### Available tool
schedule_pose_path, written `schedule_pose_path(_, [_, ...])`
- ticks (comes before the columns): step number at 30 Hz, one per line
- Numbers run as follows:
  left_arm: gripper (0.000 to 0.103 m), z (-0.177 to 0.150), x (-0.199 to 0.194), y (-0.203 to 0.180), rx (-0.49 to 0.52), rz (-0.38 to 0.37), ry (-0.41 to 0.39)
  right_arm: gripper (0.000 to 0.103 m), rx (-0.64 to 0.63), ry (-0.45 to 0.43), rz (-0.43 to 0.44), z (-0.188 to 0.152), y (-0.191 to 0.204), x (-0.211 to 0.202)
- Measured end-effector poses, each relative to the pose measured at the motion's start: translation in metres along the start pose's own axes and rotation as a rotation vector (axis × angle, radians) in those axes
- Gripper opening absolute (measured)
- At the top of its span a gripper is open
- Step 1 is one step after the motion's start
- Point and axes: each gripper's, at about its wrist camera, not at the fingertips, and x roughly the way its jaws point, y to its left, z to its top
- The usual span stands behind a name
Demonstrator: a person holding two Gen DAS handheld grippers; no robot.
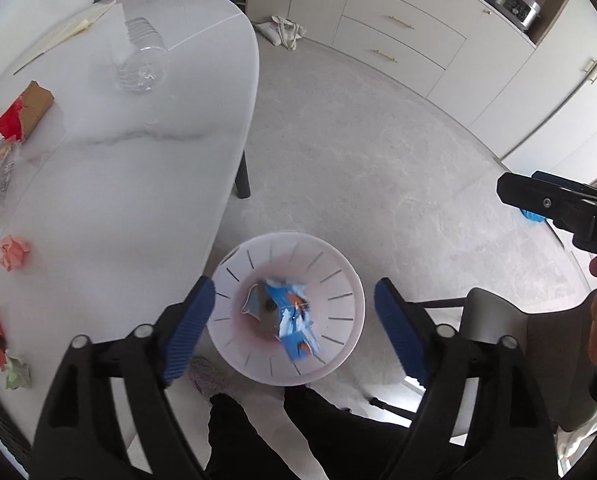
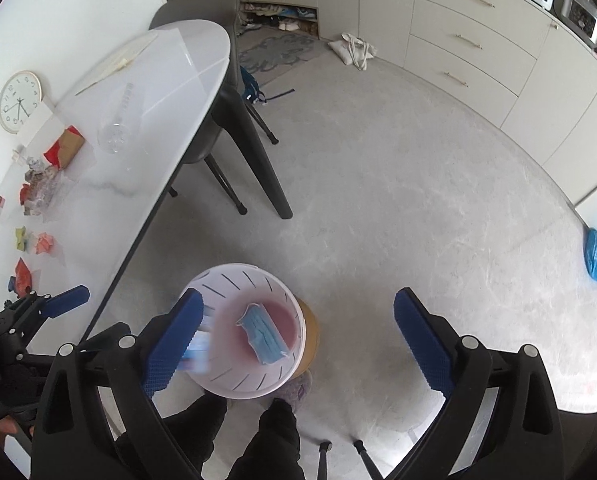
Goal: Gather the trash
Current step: 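Carry mask and box over the pink bin and open both tools to drop them, then move the left tool to the black mesh sleeve and grasp it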
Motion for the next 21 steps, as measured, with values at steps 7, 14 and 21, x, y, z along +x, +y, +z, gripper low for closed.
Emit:
schedule_pose_path(7, [0.093,0.008,-0.065,0.030,-0.117,0.063,-0.117,0.096,-0.028,-0.041,0.055,0.014,0.012,-0.022])
schedule_pose_path(14, [0.095,-0.008,-0.143,0.094,-0.306,0.195,-0.239,0.096,-0.117,-0.135,0.142,0.035,0.054,-0.054])
schedule_pose_path(21, [0.095,-0.054,-0.183,0.159,-0.458,0.369,-0.249,0.101,-0.269,-0.202,0.273,0.048,0.131,-0.076])
